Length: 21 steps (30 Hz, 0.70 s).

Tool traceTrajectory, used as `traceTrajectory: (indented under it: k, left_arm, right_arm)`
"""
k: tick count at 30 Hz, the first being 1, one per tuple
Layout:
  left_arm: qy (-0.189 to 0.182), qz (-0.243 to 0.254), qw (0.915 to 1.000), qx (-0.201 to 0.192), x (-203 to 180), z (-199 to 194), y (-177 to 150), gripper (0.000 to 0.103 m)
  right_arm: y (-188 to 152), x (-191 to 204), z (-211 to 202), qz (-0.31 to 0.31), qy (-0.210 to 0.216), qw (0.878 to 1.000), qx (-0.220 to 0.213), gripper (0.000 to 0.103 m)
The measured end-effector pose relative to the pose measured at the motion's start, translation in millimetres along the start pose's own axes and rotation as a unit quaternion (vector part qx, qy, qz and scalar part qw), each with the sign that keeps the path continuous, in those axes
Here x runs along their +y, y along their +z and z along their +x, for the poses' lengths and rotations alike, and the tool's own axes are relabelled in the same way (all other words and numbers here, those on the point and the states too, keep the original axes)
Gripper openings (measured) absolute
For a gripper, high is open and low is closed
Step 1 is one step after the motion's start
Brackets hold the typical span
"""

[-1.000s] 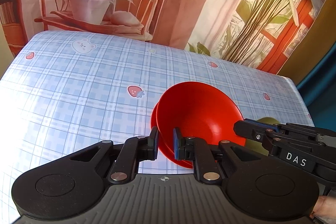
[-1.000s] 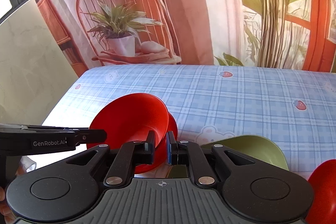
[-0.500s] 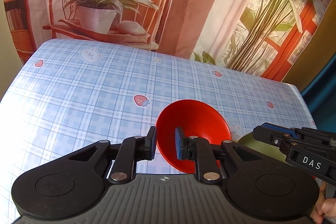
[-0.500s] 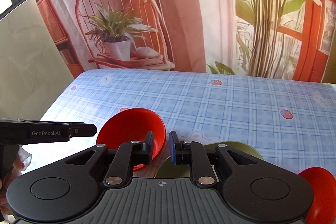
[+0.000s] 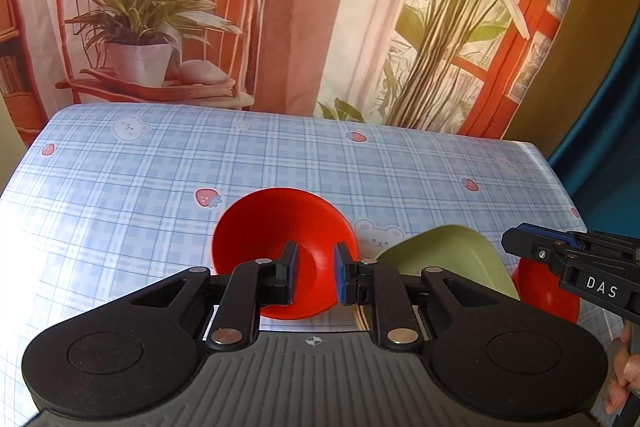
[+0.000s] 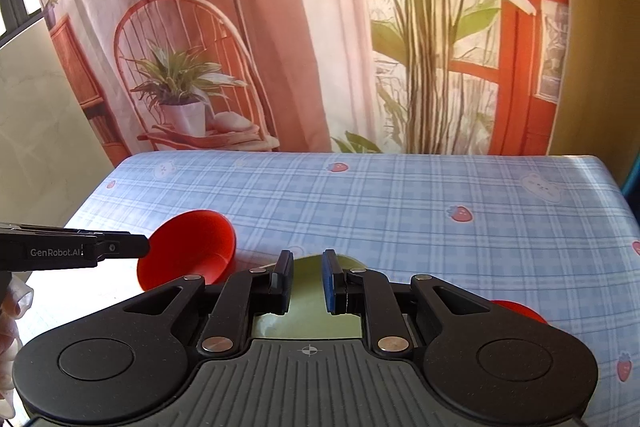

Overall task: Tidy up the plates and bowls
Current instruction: 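Move the right gripper to a red bowl rim and grasp it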

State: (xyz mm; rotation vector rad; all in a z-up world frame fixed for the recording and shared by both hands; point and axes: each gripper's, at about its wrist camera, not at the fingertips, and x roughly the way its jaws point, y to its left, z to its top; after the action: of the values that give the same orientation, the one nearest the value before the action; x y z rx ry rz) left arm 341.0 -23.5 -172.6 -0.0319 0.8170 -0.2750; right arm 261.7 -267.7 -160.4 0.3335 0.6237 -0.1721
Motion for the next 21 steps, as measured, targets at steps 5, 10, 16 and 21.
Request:
traceTrajectory:
  k: [5,10,16,21]
  left_arm:
    - [-0.006,0.018,0.9998,0.002,-27,1,-5,0.019]
    - [-0.015,0.036,0.9992,0.008,-57,5,-11,0.020]
    - [-0.030,0.055,0.9979,0.019,-88,14,-19,0.020]
    - [-0.046,0.068,0.9962,0.027,-114,24,-23,0.020]
  right_arm:
    - [-10,-34,-17,0.010,-0.018,1.000,-0.007,0.016]
    - [-20,-68,-34,0.026,-0.036,0.999,-0.013,0.016]
    - [-32,-105,-47,0.047,-0.054,0.997,-0.016,0.016]
    - [-41,-125,-50,0.053,-0.067,0.996,-0.015,0.016]
